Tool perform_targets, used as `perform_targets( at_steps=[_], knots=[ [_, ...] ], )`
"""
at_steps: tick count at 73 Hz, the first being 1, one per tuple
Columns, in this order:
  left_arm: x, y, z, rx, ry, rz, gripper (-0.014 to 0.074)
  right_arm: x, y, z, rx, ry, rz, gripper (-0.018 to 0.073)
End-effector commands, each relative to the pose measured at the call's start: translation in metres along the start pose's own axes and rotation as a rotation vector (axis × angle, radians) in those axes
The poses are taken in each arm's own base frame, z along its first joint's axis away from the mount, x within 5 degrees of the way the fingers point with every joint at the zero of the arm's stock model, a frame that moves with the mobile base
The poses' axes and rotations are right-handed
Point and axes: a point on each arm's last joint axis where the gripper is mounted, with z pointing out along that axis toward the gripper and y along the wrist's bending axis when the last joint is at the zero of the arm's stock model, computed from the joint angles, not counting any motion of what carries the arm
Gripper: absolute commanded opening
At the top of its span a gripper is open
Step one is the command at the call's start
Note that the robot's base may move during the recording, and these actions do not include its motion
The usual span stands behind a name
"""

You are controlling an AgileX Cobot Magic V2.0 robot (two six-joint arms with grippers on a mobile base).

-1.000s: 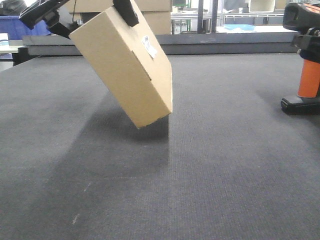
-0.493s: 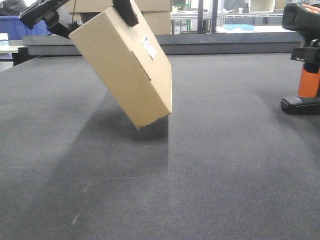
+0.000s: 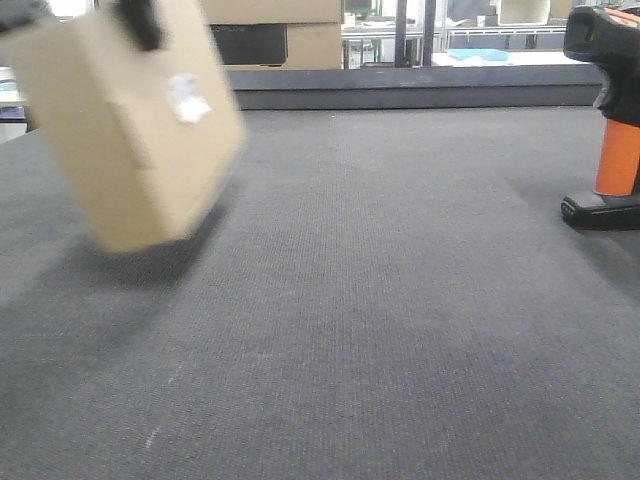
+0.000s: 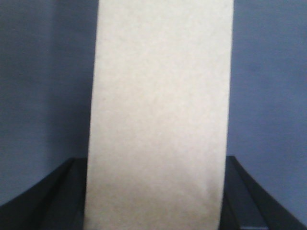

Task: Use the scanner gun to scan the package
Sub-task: 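Lower the box back onto the table with the left gripper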

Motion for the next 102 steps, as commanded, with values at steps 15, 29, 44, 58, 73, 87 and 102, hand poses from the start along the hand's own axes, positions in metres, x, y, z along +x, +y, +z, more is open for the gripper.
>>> perform_targets(
  at_steps=[15, 29, 44, 58, 73, 87, 102],
  knots=[
    [-0.009, 0.062, -0.018, -0.185, -0.025, 0.061, -0.0111, -0.007, 0.001, -0.010, 0.001, -0.006, -0.013, -0.0163],
    [-0.010, 0.084, -0.017, -0.182, -0.037, 0.017, -0.0111, -0.010, 0.002, -0.027, -0.004, -0.049, -0.015, -0.0162],
    [-0.012, 0.085, -0.017, -0.177, -0.051, 0.023, -0.0111, -0.012, 0.003, -0.047, -0.008, -0.086, -0.017, -0.0162],
    [-0.012, 0.085, -0.003, -0.166, -0.010, 0.019, -0.0111, -0.013, 0.004, -0.059, -0.008, -0.102, -0.020, -0.0162],
    [-0.012, 0.089, 0.011, -0.180, 0.034, 0.058, -0.0111, -0.012, 0.004, -0.061, -0.005, -0.085, -0.020, -0.0162],
    [-0.011, 0.090, 0.019, -0.179, 0.062, 0.068, -0.0111, -0.011, 0.004, -0.061, -0.004, -0.083, -0.020, -0.0162],
    [-0.012, 0.090, 0.019, -0.180, 0.060, 0.069, -0.0034, -0.011, 0.004, -0.061, -0.004, -0.083, -0.020, -0.0162]
  ],
)
